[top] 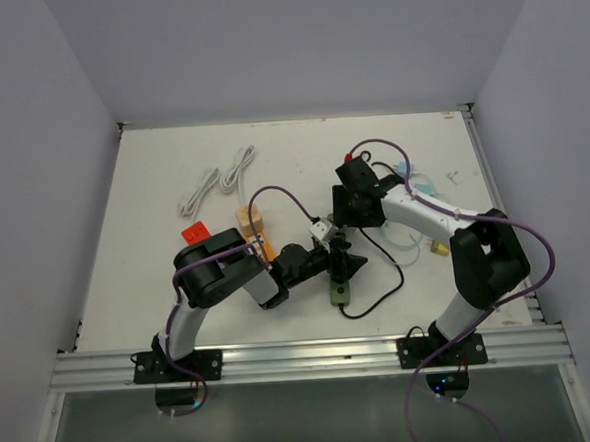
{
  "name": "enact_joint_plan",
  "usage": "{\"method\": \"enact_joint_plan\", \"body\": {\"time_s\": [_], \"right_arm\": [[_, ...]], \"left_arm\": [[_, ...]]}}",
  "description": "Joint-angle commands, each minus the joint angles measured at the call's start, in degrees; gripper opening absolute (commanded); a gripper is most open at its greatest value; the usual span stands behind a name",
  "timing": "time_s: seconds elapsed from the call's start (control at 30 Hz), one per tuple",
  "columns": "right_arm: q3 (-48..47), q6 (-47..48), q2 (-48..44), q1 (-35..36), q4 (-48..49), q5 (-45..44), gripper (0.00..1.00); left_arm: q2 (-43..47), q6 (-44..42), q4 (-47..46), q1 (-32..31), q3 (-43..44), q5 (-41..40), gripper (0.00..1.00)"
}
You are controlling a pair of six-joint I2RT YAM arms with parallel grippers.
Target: Pull the plug off the socket
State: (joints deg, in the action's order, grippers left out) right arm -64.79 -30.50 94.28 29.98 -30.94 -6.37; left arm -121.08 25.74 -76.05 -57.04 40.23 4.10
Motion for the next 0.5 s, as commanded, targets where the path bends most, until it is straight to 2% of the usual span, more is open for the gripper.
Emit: {"method": "enact_joint_plan", "body": {"time_s": [0.0,0.13,0.3,0.4,0.43,0.47], "right_arm": [[-7.2,-1.4,1.3,5.1,-4.0,-6.6,0.00],[-11.8,-1.7,3.7,8.1,-9.6,-13.3,0.00],[-11.0,-1.8,4.5,8.3,-8.6,-12.3,0.00],[-6.7,-2.0,2.3,6.7,-5.5,-7.6,0.00],[-4.9,-2.4,1.4,5.5,-1.7,-0.6,0.00],[-3.0,-2.8,0.4,2.4,0.6,2.6,0.00]], "left_arm": [[-6.8,1.3,23.3,0.9,-3.6,-1.8,0.74],[-7.2,1.5,23.8,0.9,-3.1,-2.0,0.74],[-7.6,2.5,24.3,0.9,-2.6,-0.5,0.74],[-7.5,2.4,25.1,0.9,-2.5,-0.7,0.74],[-7.6,2.3,25.2,0.9,-2.5,-0.6,0.74],[-7.7,2.5,25.3,1.0,-2.7,-0.6,0.74]]}}
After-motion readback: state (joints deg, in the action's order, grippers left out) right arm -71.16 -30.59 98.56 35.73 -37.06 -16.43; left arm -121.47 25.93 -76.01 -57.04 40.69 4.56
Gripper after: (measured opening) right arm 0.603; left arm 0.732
